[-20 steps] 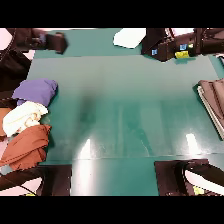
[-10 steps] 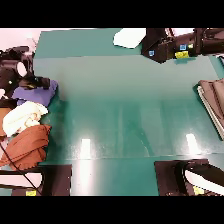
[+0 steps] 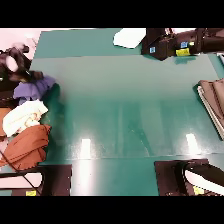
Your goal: Fold the shirts.
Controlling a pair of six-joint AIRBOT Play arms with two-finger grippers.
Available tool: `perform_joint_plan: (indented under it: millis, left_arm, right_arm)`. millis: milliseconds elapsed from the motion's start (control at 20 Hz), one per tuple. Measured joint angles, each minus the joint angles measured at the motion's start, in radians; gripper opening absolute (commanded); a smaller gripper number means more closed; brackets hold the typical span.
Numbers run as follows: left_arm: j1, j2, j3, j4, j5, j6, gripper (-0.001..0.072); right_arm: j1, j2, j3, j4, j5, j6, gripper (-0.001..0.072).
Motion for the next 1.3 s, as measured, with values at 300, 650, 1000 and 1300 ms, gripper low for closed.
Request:
perform_joint_plan:
  millis: [300,650,1000,1300]
  left_arm:
    - [-0.198,0.330,0.137,-0.005,-0.041,0.082,0.0023]
    - [-0.587,0.333,0.107,-0.057,-0.132,0.105,0.0025]
    - [-0.838,0.097,0.102,-0.217,0.046,0.129,0.0546]
    - [-0.548,0.043,0.098,-0.222,0.021,0.032,0.0546]
  right_arm:
    - [-0.126,0.000,0.127,-0.002,0.036,0.000,0.0308]
    - [-0.381,0.000,0.177,-0.003,0.248,0.040,0.0308]
    - [-0.449,0.002,0.182,0.005,0.333,0.051,0.0308]
    - [-0.456,0.002,0.182,0.007,0.348,0.053,0.0308]
